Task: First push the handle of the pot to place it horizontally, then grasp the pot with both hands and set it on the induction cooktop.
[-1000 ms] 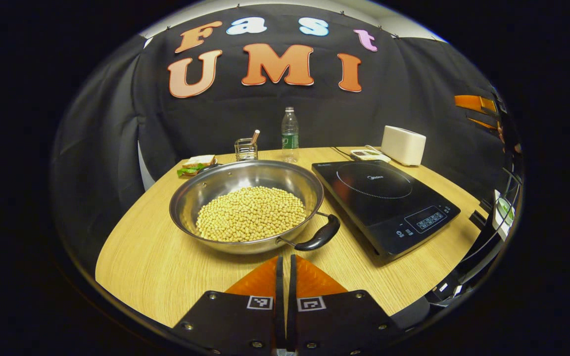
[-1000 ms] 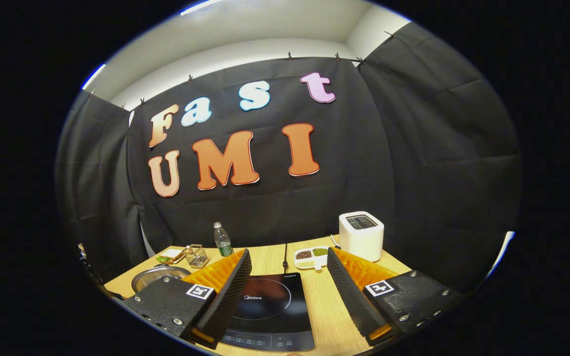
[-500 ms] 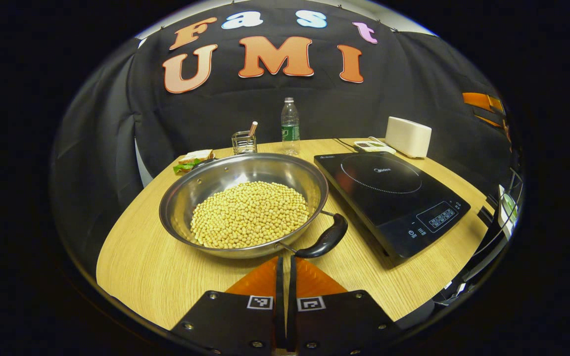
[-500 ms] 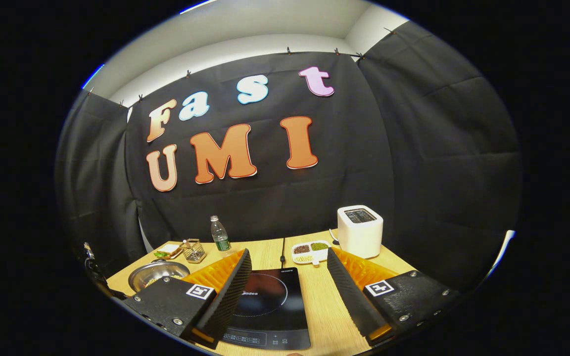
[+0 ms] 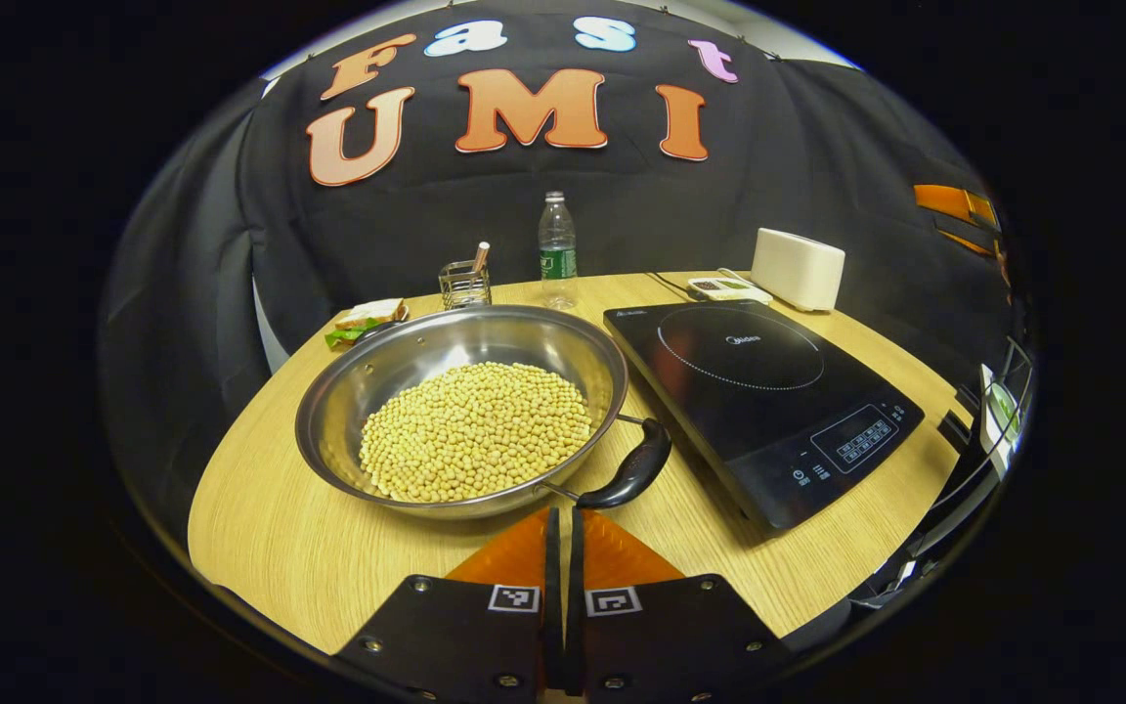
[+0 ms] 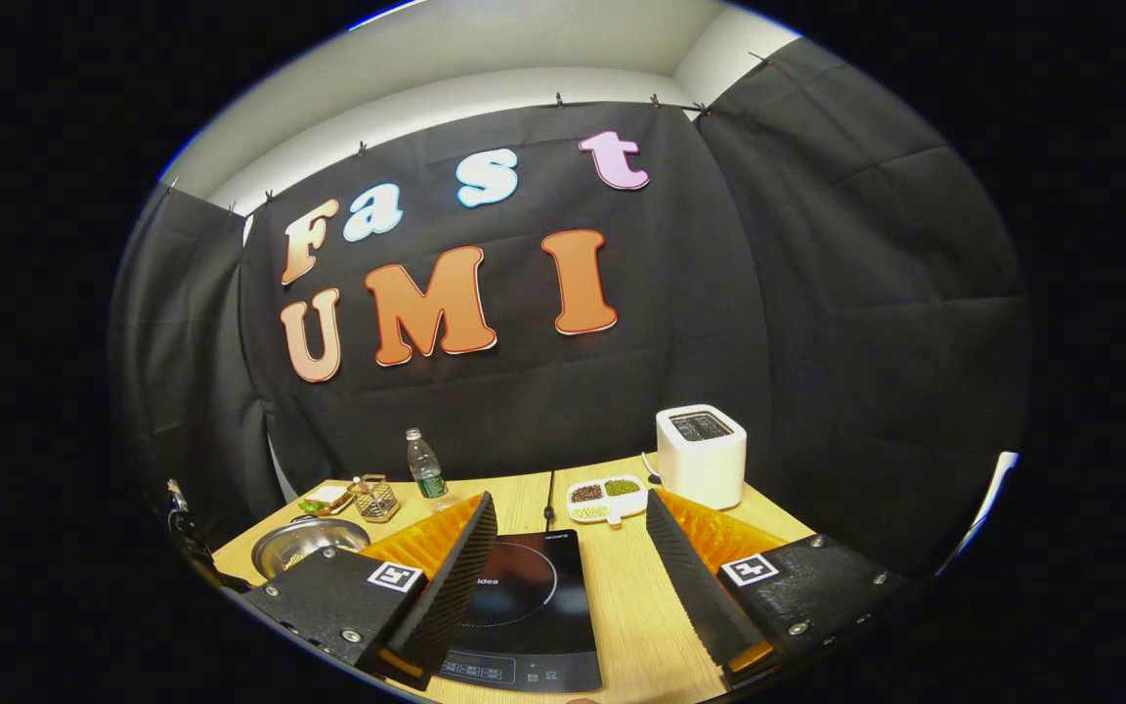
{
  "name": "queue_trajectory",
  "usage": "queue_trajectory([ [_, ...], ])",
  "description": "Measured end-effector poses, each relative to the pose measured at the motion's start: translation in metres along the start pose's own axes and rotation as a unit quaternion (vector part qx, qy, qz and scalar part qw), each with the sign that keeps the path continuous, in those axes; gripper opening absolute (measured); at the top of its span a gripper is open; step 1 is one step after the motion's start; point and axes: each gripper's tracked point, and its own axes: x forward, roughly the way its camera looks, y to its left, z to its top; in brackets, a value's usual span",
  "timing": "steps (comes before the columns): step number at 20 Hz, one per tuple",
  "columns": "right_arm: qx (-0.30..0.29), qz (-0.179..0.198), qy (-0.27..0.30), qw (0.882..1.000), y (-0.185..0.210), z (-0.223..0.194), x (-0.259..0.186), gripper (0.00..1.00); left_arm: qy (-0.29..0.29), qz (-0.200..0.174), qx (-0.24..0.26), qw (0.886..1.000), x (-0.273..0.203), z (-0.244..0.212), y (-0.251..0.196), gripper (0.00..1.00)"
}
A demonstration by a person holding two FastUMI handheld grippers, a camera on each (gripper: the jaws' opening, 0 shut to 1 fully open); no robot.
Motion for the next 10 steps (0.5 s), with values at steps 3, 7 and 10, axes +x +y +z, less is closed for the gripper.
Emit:
queue_trajectory([
  [3,0.004,-0.003,0.001,1.000,-0.004,-0.001,0.001,0.95,-0.002,-0.001,-0.006,1.000,0.006,0.003,-0.004,0.02],
  [7,0.007,-0.006,0.003,1.000,-0.008,-0.002,0.001,0.95,-0.004,0.002,-0.003,1.000,0.015,0.007,-0.011,0.02],
  [10,0.005,-0.007,0.004,1.000,-0.009,-0.004,0.000,0.95,-0.010,-0.001,0.003,1.000,0.022,0.011,-0.017,0.02],
])
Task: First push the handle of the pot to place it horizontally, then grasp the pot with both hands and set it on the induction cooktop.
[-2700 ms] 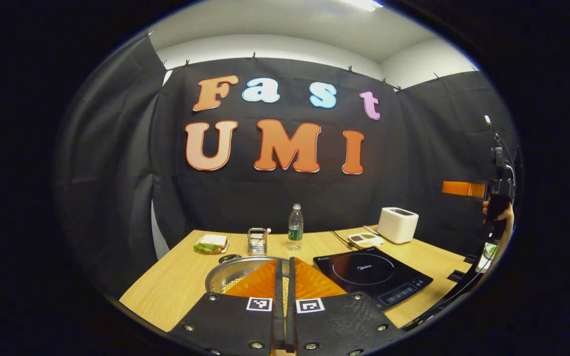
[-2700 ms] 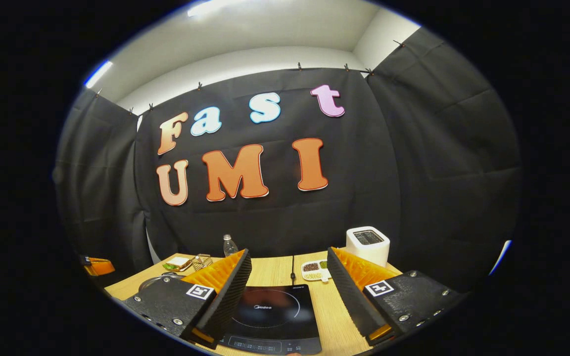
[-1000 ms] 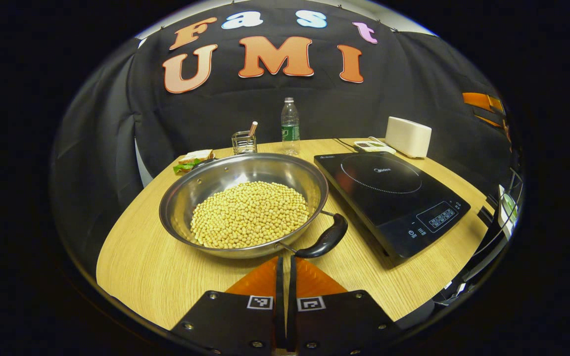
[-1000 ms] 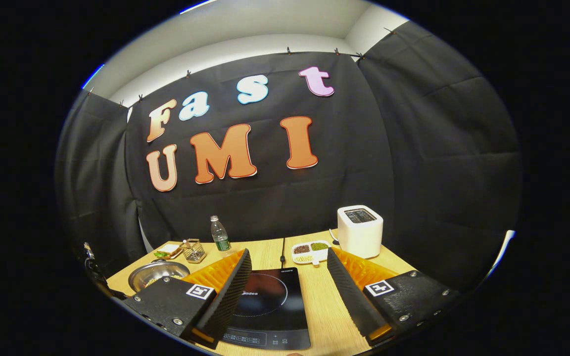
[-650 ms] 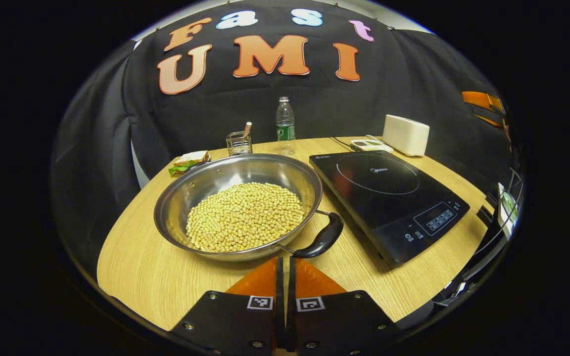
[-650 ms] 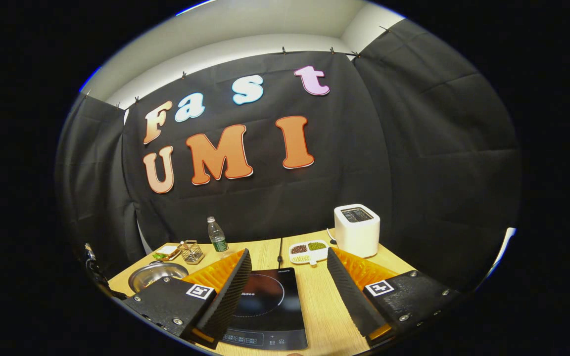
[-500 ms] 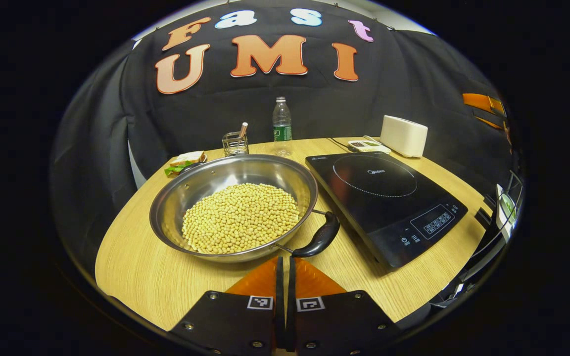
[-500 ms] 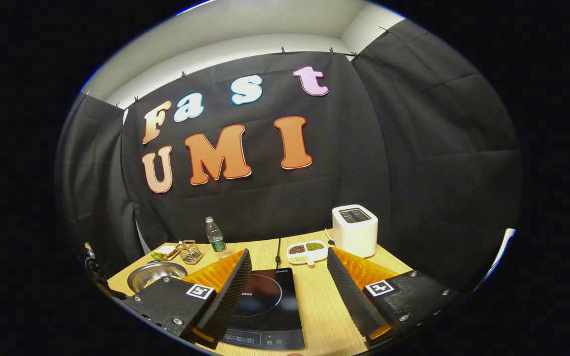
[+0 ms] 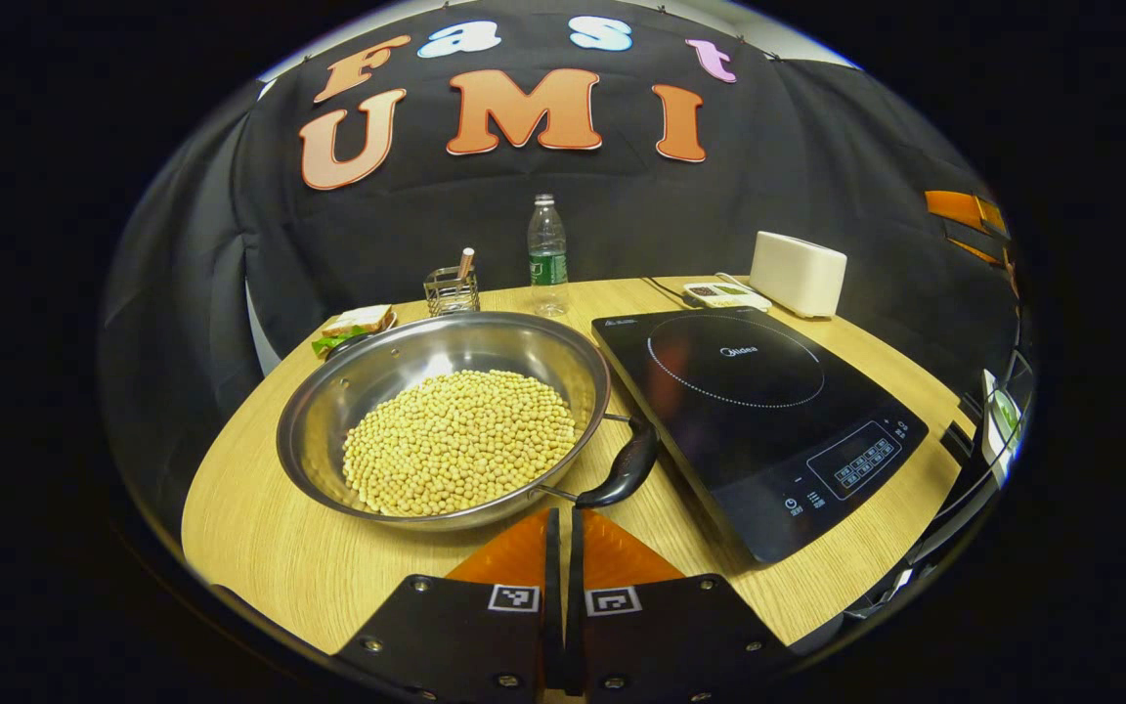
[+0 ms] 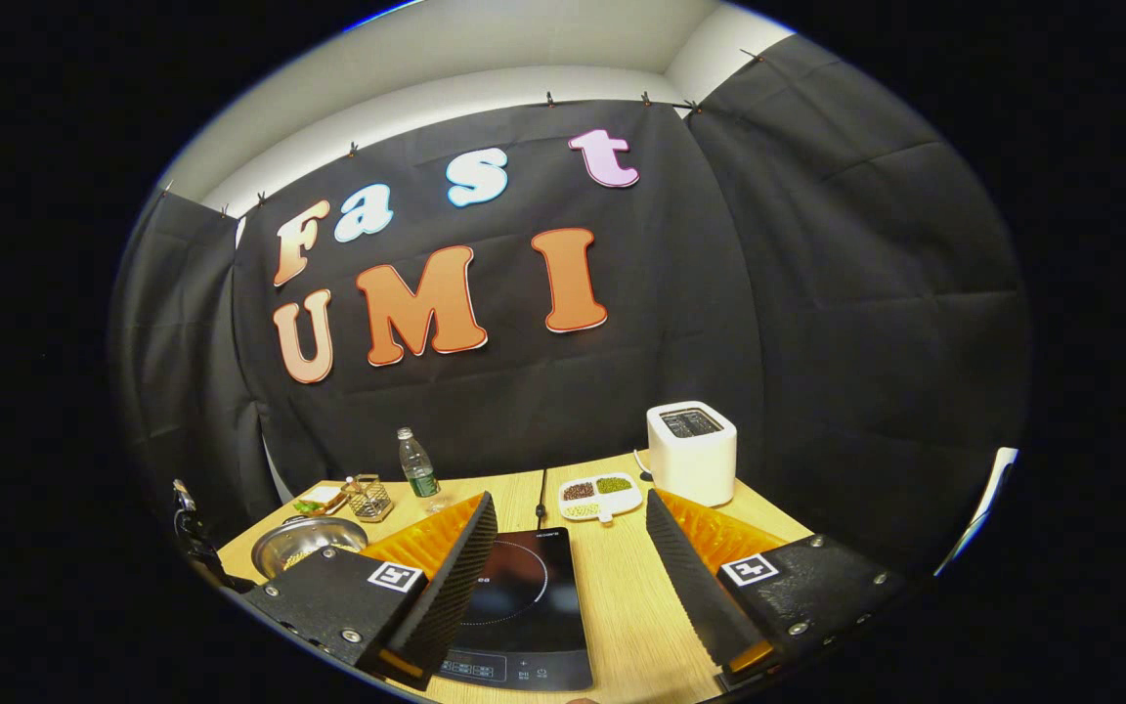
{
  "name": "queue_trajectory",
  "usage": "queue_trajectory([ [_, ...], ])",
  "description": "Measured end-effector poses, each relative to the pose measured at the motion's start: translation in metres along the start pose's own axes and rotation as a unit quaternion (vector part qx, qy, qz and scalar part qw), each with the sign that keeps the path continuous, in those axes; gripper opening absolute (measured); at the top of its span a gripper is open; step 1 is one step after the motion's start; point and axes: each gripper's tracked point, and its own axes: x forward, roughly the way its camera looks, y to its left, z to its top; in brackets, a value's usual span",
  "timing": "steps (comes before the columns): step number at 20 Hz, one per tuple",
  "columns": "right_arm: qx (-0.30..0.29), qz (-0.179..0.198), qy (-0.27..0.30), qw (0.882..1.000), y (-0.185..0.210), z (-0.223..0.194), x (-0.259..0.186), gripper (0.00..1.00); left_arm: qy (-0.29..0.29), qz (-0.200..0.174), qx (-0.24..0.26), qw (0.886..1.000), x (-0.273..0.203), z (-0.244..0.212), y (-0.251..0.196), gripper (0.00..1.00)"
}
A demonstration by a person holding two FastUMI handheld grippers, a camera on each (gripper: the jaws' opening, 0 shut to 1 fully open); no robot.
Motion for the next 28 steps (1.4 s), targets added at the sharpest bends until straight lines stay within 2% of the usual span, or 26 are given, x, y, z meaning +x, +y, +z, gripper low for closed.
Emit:
queue_trajectory([
  [7,0.005,-0.009,0.003,1.000,-0.010,-0.002,0.003,0.95,0.000,-0.007,-0.010,1.000,0.019,0.009,-0.010,0.02],
  [14,0.008,-0.016,0.009,1.000,-0.017,-0.010,0.006,0.96,0.007,-0.029,-0.019,0.999,0.038,0.019,-0.017,0.02],
  [28,0.016,-0.032,0.029,0.999,-0.036,-0.026,0.029,0.96,0.011,-0.037,-0.012,0.999,0.070,0.037,-0.024,0.02],
])
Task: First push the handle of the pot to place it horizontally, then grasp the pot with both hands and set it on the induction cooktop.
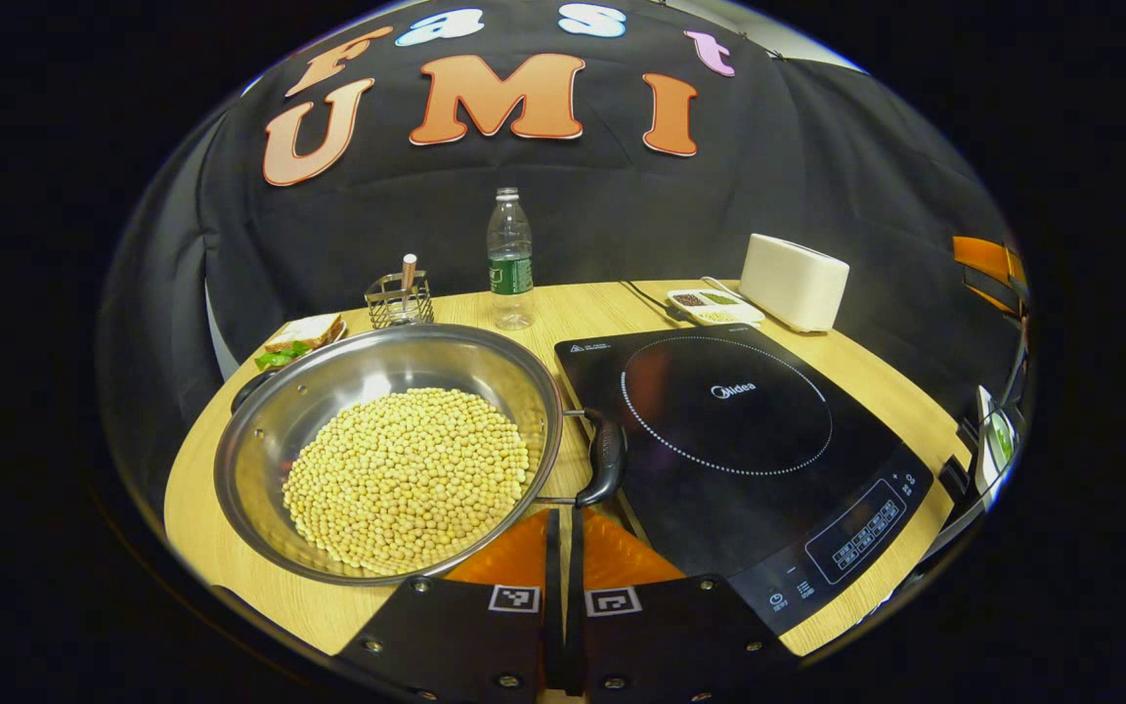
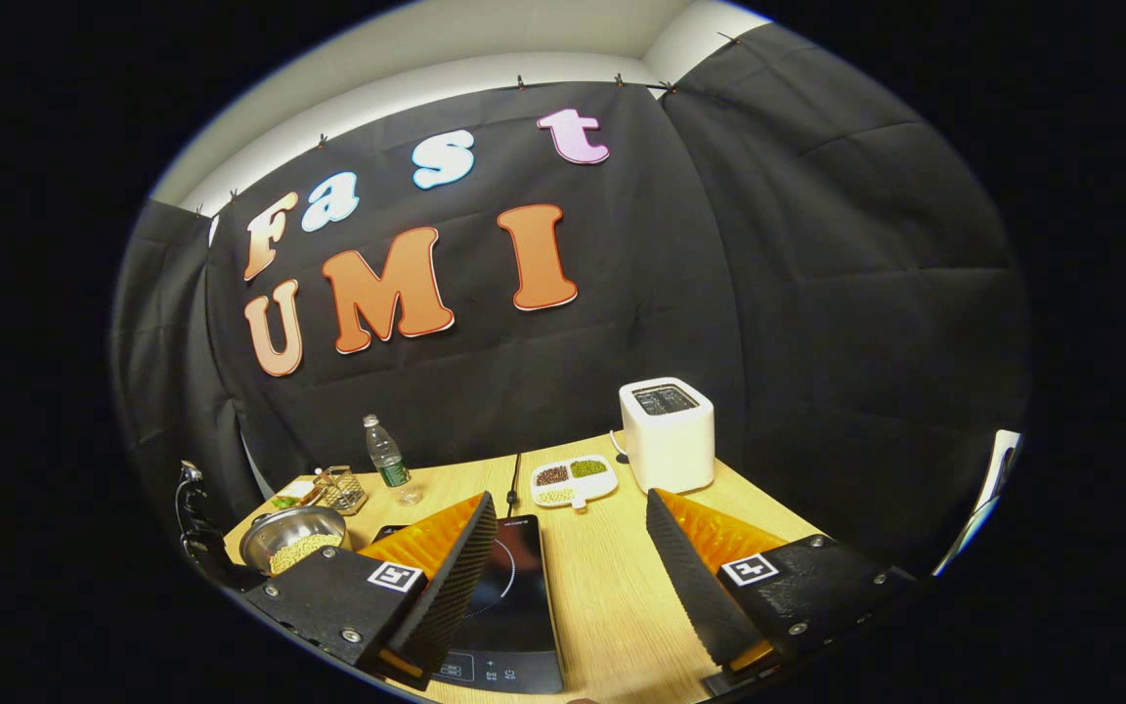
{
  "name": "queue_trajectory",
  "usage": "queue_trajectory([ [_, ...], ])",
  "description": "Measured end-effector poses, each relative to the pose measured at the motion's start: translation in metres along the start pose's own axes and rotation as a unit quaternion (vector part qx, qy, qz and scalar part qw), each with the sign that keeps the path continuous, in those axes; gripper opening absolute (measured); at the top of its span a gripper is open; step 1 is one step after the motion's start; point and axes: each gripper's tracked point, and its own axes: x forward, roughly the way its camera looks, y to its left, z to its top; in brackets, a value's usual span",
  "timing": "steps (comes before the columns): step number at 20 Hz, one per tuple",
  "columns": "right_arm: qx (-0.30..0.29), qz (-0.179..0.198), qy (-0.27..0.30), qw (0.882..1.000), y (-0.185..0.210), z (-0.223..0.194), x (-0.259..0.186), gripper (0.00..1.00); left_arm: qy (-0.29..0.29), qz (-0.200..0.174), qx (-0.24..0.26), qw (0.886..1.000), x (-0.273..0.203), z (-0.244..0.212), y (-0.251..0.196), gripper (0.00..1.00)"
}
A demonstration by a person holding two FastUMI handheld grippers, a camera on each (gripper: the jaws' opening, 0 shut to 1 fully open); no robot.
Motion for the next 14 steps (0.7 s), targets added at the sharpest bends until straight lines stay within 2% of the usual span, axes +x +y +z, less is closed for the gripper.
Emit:
queue_trajectory([
  [14,-0.014,-0.010,0.018,1.000,0.001,-0.013,0.025,0.95,0.000,-0.013,-0.016,1.000,0.037,0.022,-0.009,0.01],
])
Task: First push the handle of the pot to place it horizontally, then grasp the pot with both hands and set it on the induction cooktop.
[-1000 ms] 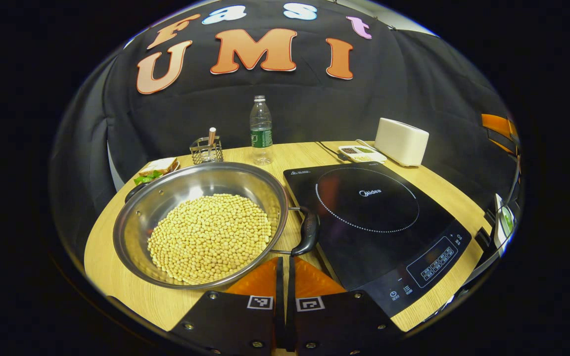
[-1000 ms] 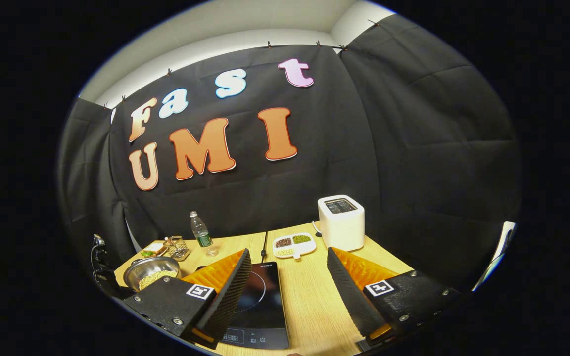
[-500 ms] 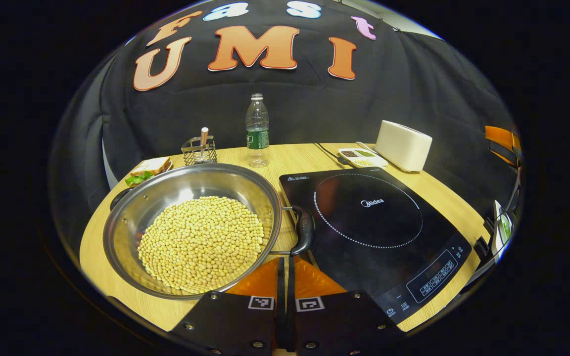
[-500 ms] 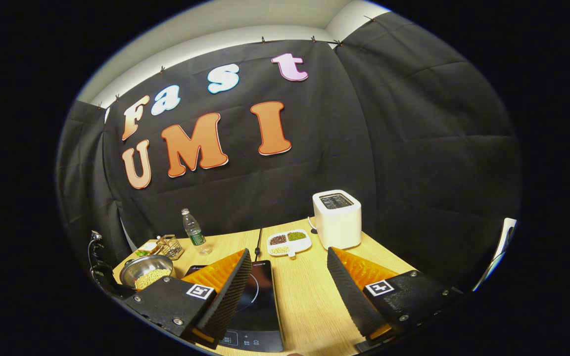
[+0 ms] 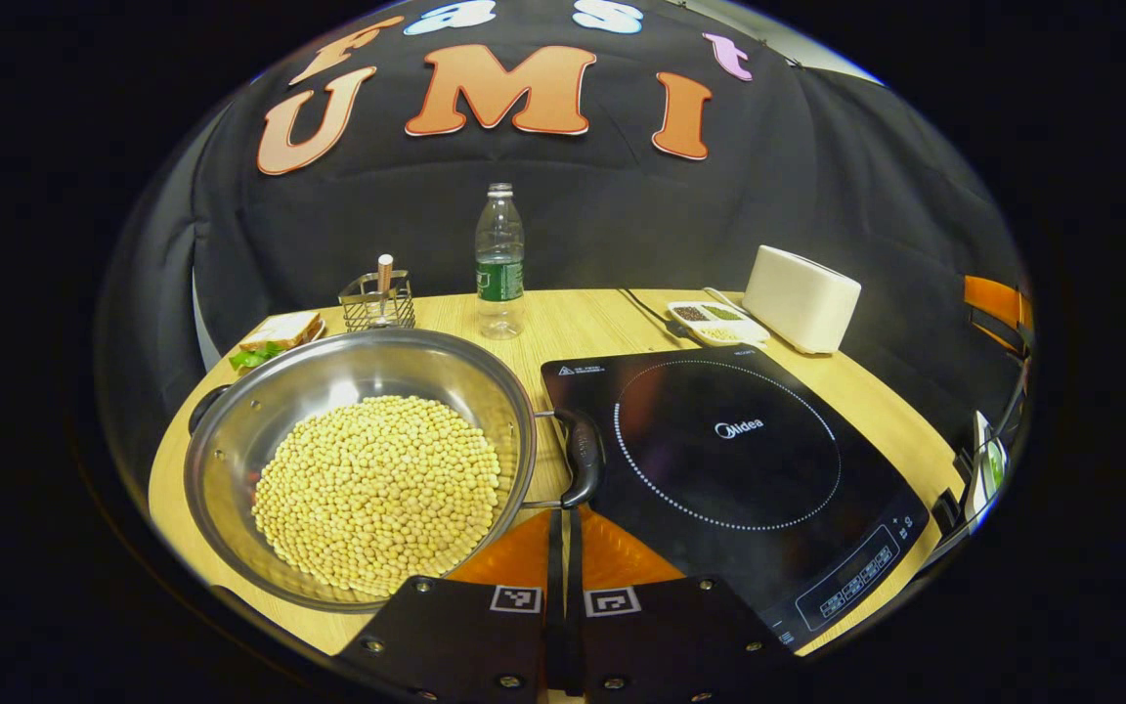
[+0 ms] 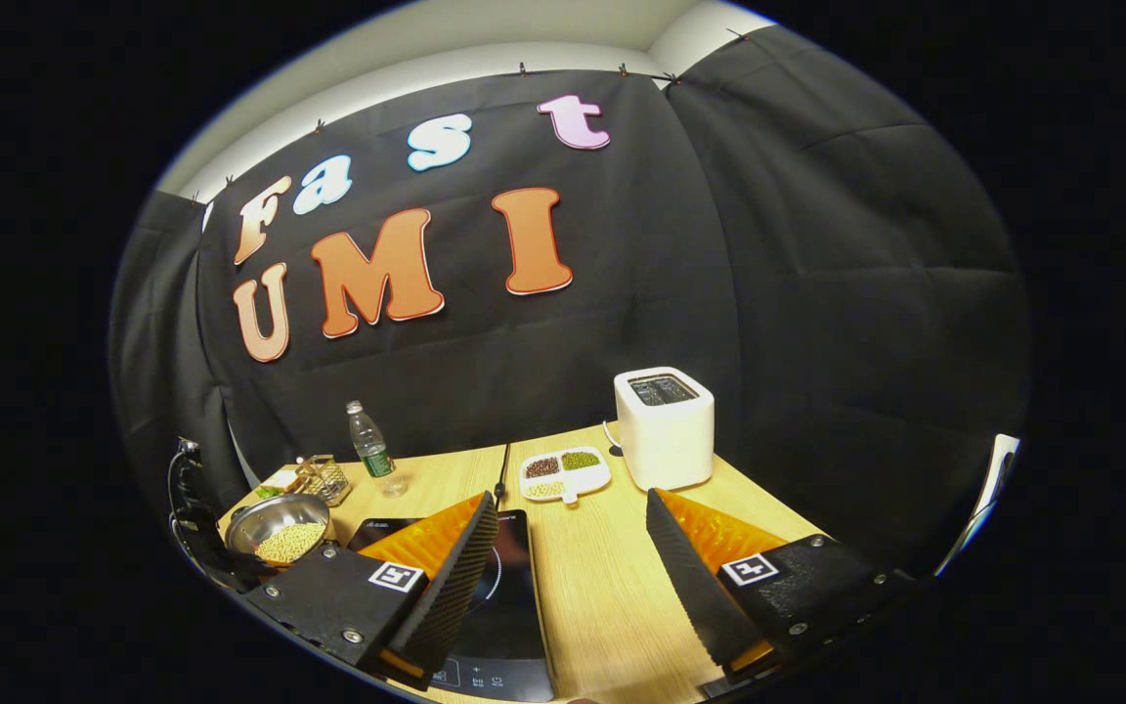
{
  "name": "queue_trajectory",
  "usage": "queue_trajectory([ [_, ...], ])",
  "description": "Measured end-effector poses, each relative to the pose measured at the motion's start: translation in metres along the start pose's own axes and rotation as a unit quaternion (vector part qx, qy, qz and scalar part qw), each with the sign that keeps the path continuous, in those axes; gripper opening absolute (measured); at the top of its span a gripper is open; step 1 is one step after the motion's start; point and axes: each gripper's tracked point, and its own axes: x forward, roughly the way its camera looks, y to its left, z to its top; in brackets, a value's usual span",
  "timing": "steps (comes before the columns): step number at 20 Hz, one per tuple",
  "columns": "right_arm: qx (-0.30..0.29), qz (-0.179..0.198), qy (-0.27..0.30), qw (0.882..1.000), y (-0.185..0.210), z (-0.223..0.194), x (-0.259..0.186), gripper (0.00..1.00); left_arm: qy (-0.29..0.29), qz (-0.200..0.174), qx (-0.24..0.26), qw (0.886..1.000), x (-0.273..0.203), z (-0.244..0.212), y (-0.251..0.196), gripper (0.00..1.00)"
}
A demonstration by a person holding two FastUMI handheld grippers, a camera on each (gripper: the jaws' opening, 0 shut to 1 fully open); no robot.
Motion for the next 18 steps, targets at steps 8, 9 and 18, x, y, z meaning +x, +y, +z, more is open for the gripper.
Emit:
queue_trajectory([
  [8,-0.005,0.000,0.010,1.000,0.010,-0.005,0.010,0.95,-0.002,-0.006,0.001,1.000,0.019,0.013,-0.004,0.01],
  [9,-0.005,0.001,0.011,1.000,0.013,-0.006,0.011,0.95,-0.003,-0.006,0.002,1.000,0.020,0.013,-0.004,0.01],
  [18,-0.010,0.002,0.014,1.000,0.049,-0.006,0.017,1.00,-0.017,-0.032,-0.013,0.999,0.011,0.020,-0.007,0.01],
])
